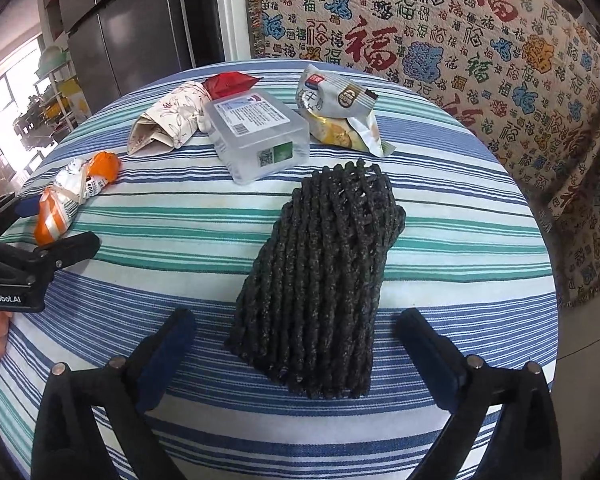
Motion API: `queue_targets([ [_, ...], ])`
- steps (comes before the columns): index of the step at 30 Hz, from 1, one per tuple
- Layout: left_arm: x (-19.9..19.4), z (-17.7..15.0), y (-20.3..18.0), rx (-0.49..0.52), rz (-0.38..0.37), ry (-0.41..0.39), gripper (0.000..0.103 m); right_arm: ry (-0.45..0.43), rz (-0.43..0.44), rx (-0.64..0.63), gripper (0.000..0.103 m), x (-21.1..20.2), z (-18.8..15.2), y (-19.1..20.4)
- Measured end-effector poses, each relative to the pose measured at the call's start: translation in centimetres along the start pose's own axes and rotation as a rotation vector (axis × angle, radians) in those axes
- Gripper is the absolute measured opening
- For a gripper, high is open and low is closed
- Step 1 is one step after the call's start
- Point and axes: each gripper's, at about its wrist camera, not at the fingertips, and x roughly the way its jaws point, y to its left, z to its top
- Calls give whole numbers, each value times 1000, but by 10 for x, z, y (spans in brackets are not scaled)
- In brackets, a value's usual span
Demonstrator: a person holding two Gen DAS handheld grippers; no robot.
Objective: Collect trash
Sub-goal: 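Lift the black mesh pad with right tool while left tool holds orange bag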
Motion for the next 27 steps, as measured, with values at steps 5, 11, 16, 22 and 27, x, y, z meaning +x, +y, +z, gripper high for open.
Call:
queue_targets([
  [5,0,1,0,0,-1,3,103,-3,3,-4,103,1,2,0],
  [11,-1,1,1,42,-30,28,103,55,18,-22,103,1,3,-6],
  [16,-17,7,23,14,-140,34,102,84,20,61,102,-9,5,-29],
  [22,-27,17,35,-7,-206,-1,101,8,65,34,101,-33,19,-22],
  [27,-12,19,35,-11,-160,35,65,70,77,46,33,-9,19,-19],
])
